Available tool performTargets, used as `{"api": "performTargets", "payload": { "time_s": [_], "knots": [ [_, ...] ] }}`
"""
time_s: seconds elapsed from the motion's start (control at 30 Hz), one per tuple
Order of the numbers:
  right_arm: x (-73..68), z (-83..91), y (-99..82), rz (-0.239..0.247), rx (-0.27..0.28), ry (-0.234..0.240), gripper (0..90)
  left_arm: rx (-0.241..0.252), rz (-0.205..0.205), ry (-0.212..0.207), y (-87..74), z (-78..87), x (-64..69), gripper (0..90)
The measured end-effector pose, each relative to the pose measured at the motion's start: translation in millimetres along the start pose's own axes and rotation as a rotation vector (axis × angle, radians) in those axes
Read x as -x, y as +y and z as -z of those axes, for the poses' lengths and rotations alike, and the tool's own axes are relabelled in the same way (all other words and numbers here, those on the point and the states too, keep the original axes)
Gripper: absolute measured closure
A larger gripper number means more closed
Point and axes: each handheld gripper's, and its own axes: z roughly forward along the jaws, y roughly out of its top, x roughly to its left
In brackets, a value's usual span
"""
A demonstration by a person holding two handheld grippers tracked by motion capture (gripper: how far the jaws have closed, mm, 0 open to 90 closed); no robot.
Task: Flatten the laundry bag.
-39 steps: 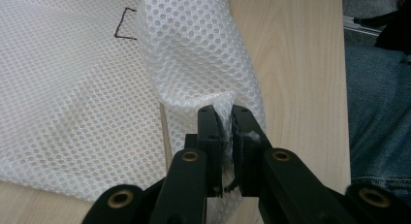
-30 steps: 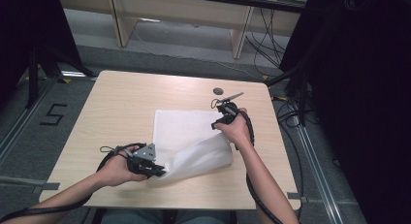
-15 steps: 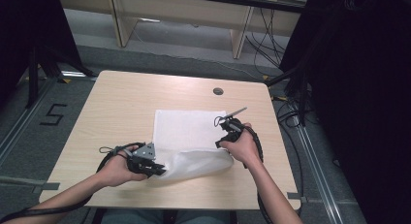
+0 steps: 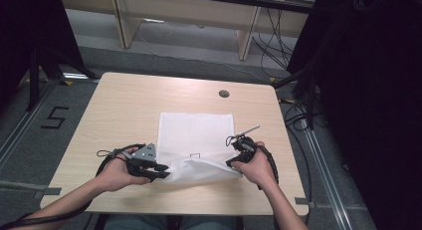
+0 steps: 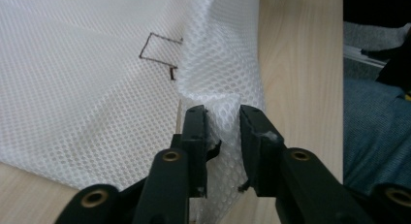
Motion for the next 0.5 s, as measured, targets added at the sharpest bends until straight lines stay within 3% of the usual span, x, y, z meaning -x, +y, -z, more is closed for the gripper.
{"api": "performTargets", "payload": {
  "time_s": [0.2, 0.37, 0.4, 0.5],
  "knots": [
    [1.3, -4.6, -12.0, -0.006, -0.024, 0.017, 80.2, 0.068, 0.015, 0.001, 5.3, 15.2, 3.0, 61.1],
    [2.2, -6.6, -17.9, -0.005, -0.030, 0.026, 78.8, 0.117, 0.010, -0.008, 12.3, 26.4, 8.3, 58.1],
    [2.3, -7.3, -19.2, -0.003, -0.030, 0.029, 78.6, 0.117, -0.008, -0.010, 14.1, 29.0, 8.2, 57.6],
    [1.3, -9.2, -21.8, -0.017, -0.043, 0.028, 78.0, 0.138, 0.008, -0.011, 16.1, 32.2, 9.6, 56.3]
  ]
}}
